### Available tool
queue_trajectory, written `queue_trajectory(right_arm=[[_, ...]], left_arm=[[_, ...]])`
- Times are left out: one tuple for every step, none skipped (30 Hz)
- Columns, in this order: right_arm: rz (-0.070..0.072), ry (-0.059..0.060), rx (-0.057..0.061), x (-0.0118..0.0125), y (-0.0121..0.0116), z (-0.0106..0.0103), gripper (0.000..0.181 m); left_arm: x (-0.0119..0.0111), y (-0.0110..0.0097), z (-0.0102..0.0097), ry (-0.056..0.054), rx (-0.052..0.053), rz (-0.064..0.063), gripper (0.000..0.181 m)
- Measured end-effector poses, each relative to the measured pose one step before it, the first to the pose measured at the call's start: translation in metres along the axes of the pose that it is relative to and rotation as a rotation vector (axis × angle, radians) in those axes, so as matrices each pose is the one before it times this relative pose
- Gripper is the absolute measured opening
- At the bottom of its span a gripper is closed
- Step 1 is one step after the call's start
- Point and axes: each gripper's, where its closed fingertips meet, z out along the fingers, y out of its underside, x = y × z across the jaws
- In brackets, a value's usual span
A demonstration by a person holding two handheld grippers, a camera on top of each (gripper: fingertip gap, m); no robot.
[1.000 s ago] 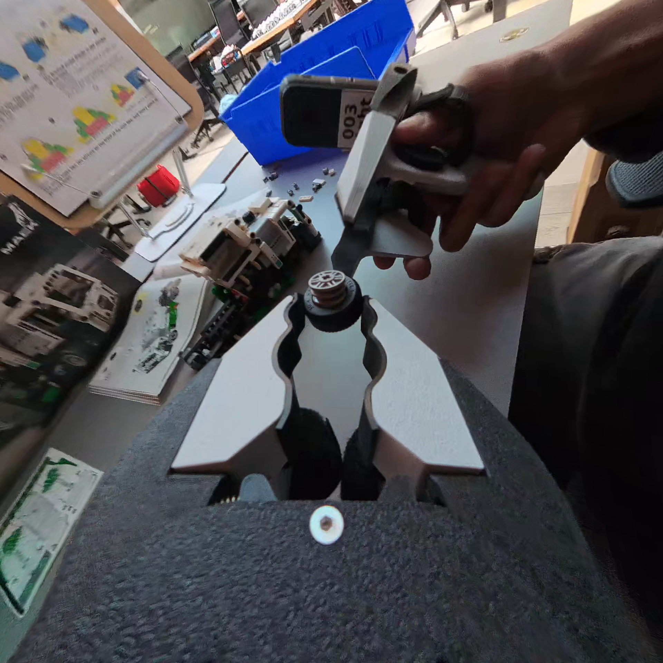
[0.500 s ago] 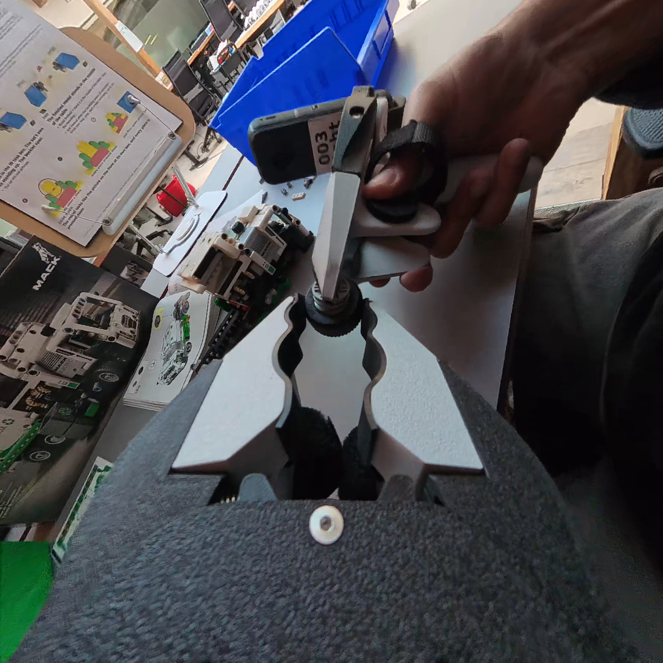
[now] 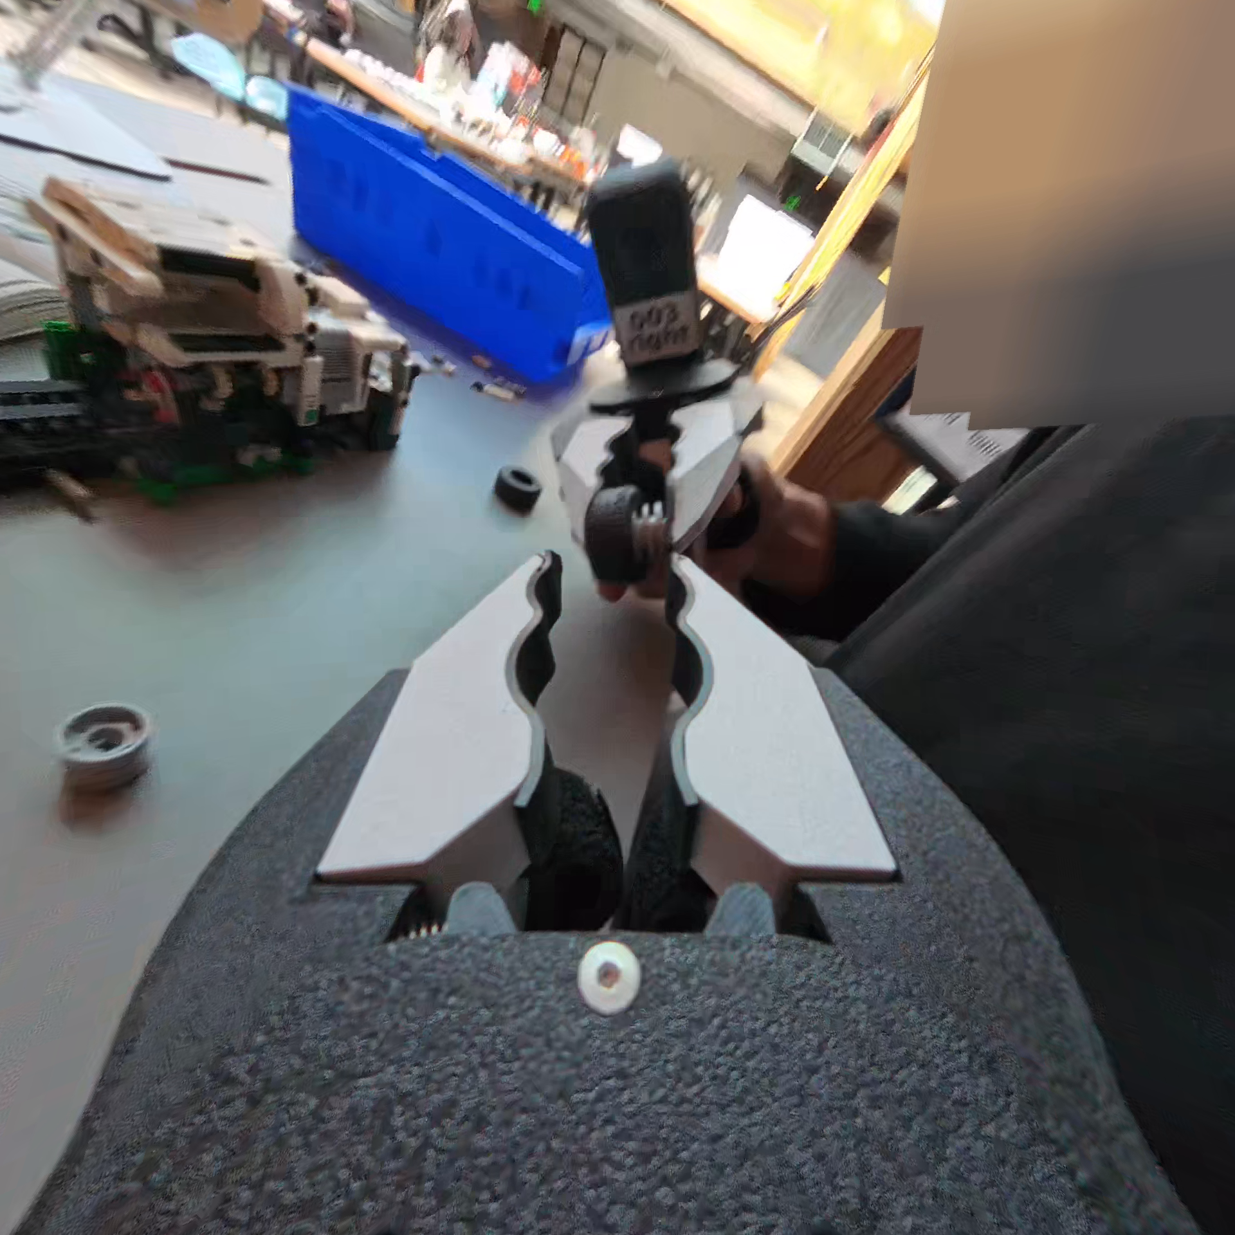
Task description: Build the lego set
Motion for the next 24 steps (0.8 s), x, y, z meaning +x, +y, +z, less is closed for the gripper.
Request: queue_trajectory(right_arm=[[-0.0016,-0.0135,0.0064,-0.00165,-0.00065,0.00103,0.021],[0.0111,-0.0238,0.0188,-0.00235,-0.00274,0.00032,0.021],[0.0233,-0.0183,0.0064,-0.00078,-0.00137,0.00026,0.022],[0.0186,-0.0163,-0.0035,-0.00064,-0.00004,0.00038,0.022],[0.0061,-0.0134,0.0043,-0.00132,-0.00054,0.00049,0.022],[0.0044,-0.0123,0.0070,-0.00198,-0.00076,0.00064,0.022],[0.0077,-0.0168,-0.0031,-0.00224,0.00072,0.00075,0.022],[0.0087,-0.0100,0.0063,-0.00095,-0.00041,-0.00018,0.022],[0.0102,-0.0121,-0.0025,-0.00074,0.00100,-0.00005,0.022],[0.0086,-0.0083,-0.0034,-0.00005,0.00092,-0.00038,0.022],[0.0045,0.0002,-0.0017,0.00096,0.00070,-0.00022,0.022],[-0.0004,-0.0080,-0.0106,-0.00070,0.00207,0.00039,0.022],[0.0014,-0.0091,-0.0069,-0.00096,0.00133,0.00018,0.022],[0.0028,-0.0048,-0.0033,-0.00025,0.00076,0.00031,0.022],[0.0006,-0.0041,-0.0151,0.00001,0.00293,0.00153,0.022],[-0.0028,-0.0072,0.0022,-0.00034,0.00075,0.00122,0.022],[0.0079,0.0001,0.0173,0.00103,-0.00205,-0.00073,0.022],[0.0010,0.0200,0.0051,0.00403,-0.00049,-0.00117,0.021],[-0.0044,0.0300,-0.0058,0.00475,0.00050,-0.00094,0.021],[-0.0166,0.0239,-0.0053,0.00302,0.00006,-0.00048,0.021],[-0.0135,0.0178,-0.0011,0.00240,-0.00083,-0.00047,0.021],[-0.0085,0.0202,0.0038,0.00336,-0.00121,-0.00057,0.021],[-0.0053,0.0082,0.0029,0.00123,-0.00069,0.00006,0.021],[-0.0061,0.0103,0.0011,0.00131,0.00009,0.00040,0.021]], left_arm=[[0.00563,-0.00730,-0.00237,0.0687,0.0579,-0.0619,0.022],[0.00380,-0.00122,-0.00024,0.0454,0.0129,-0.0251,0.020],[-0.00011,0.00321,0.00117,0.0130,-0.0180,-0.0075,0.020],[-0.00026,0.00298,0.00155,0.0025,-0.0145,0.0032,0.020],[0.00205,0.00053,0.00120,0.0103,0.0028,0.0065,0.021],[0.00145,-0.00112,0.00079,0.0055,0.0134,0.0063,0.020],[-0.00010,-0.00047,0.00046,-0.0006,0.0078,0.0044,0.014],[-0.00015,-0.00040,-0.00016,0.0044,0.0057,0.0004,0.013],[0.00058,0.00011,-0.00004,0.0130,0.0003,-0.0073,0.014],[0.00023,0.00070,0.00013,0.0116,-0.0035,-0.0092,0.014],[-0.00046,0.00079,0.00005,0.0052,-0.0025,-0.0061,0.014],[0.00044,0.00066,0.00009,0.0097,-0.0026,-0.0076,0.014],[0.00092,0.00005,-0.00013,0.0133,-0.0011,-0.0109,0.014],[0.00033,0.00000,0.00001,0.0096,-0.0022,-0.0113,0.015],[0.00003,0.00079,0.00071,0.0055,-0.0067,-0.0089,0.022],[0.00061,-0.00003,0.00038,0.0067,-0.0012,-0.0024,0.023],[-0.00179,-0.00088,-0.00072,-0.0084,0.0022,0.0043,0.016],[-0.00371,0.00070,-0.00057,-0.0222,-0.0103,0.0061,0.015],[-0.00411,0.00169,-0.00061,-0.0268,-0.0184,0.0050,0.013],[-0.00311,0.00103,-0.00054,-0.0215,-0.0123,0.0025,0.012],[-0.00281,-0.00015,0.00012,-0.0214,0.0000,-0.0033,0.012],[-0.00289,-0.00050,0.00029,-0.0233,0.0079,-0.0054,0.012],[-0.00192,-0.00080,-0.00007,-0.0194,0.0124,0.0053,0.011],[-0.00099,-0.00036,-0.00040,-0.0164,0.0115,0.0135,0.011]])
